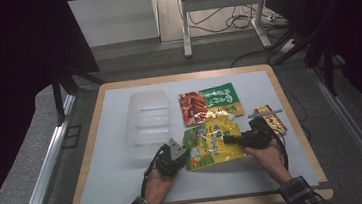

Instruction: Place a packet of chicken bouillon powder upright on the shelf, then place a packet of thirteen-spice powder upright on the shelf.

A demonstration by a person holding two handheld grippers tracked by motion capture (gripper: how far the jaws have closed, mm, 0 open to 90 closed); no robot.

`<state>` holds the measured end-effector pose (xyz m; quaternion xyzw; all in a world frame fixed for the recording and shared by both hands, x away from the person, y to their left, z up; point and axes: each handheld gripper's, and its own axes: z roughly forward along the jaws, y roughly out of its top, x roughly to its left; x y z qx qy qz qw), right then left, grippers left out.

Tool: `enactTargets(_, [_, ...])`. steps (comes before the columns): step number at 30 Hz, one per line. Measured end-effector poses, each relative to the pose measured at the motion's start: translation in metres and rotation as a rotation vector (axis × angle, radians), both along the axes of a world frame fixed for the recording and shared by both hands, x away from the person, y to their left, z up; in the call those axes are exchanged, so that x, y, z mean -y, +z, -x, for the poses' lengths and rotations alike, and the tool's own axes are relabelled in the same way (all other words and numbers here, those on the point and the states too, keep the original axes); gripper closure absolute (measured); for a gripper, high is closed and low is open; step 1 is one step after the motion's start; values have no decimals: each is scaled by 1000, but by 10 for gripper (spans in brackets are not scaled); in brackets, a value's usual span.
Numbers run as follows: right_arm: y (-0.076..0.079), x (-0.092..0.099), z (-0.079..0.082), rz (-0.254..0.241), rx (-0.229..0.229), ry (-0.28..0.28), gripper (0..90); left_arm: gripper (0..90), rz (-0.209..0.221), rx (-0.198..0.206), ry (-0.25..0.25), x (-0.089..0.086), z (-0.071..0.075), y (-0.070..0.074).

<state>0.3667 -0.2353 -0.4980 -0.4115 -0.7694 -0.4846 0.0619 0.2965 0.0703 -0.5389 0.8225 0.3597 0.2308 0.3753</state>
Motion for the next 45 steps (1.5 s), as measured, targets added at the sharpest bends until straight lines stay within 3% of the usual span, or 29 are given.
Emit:
enactTargets(9, [11, -4, 4, 27, 30, 24, 830, 641, 22, -1, -49, -7, 17, 12])
enactTargets(12, [13, -5, 5, 30, 38, 27, 847, 611, 20, 8, -58, -9, 20, 15])
enactTargets(15, [18, -7, 6, 65, 63, 31, 860, 575, 13, 25, -74, -14, 25, 20])
enactTargets(18, [23, -10, 8, 91, 83, 39, 868, 511, 34, 34, -93, -18, 30, 24])
enactTargets(25, [40, -17, 5, 129, 112, 71, 883, 356, 14, 45, -114, -21, 43, 24])
enactTargets(35, [61, -22, 2, 169, 140, 103, 883, 163, 68, -13, -121, -28, 49, 23])
enactTargets(45, [80, -30, -4, 203, 158, 140, 883, 55, 69, -34, -114, -34, 50, 22])
